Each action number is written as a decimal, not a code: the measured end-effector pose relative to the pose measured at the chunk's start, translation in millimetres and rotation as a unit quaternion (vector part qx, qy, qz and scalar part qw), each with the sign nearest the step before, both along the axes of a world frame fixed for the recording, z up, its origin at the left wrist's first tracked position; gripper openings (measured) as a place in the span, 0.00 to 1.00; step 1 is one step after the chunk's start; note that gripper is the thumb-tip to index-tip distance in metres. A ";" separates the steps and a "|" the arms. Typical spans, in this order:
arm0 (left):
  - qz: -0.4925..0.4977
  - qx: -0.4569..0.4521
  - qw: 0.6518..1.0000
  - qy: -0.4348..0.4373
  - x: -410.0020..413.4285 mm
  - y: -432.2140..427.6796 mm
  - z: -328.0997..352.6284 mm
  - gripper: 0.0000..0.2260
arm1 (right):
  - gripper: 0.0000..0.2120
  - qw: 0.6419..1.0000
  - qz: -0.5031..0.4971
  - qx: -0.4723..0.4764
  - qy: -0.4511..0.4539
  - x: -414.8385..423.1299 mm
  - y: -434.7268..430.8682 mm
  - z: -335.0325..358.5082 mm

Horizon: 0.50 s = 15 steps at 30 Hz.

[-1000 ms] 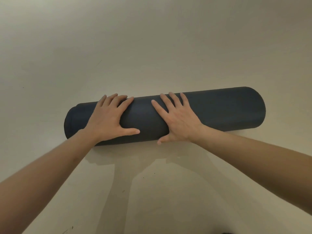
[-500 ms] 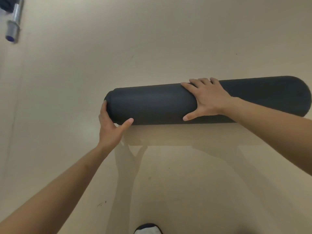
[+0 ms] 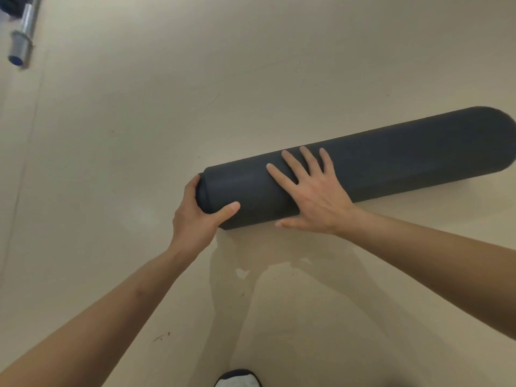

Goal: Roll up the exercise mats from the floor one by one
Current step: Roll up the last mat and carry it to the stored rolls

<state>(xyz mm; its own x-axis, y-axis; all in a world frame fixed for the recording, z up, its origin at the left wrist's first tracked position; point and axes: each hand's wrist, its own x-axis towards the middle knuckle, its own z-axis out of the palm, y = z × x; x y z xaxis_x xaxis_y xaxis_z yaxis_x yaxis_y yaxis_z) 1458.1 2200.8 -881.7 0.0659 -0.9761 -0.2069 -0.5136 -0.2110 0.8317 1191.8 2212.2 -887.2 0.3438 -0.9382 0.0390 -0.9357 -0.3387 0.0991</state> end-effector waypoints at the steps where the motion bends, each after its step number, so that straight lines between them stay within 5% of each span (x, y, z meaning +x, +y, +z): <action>1: -0.003 0.013 1.000 0.000 -2.9 -1.7 3.5 0.45 | 0.56 1.000 0.008 -0.004 0.004 -0.2 0.5 -0.2; 11: 0.067 0.040 0.991 0.108 -13.7 -5.3 4.8 0.47 | 0.51 0.999 0.047 -0.003 -0.004 0.2 -48.0 8.9; 15: 0.073 0.046 0.990 0.109 -14.3 10.0 -22.6 0.30 | 0.51 0.998 0.043 0.036 -0.015 0.5 -78.1 15.5</action>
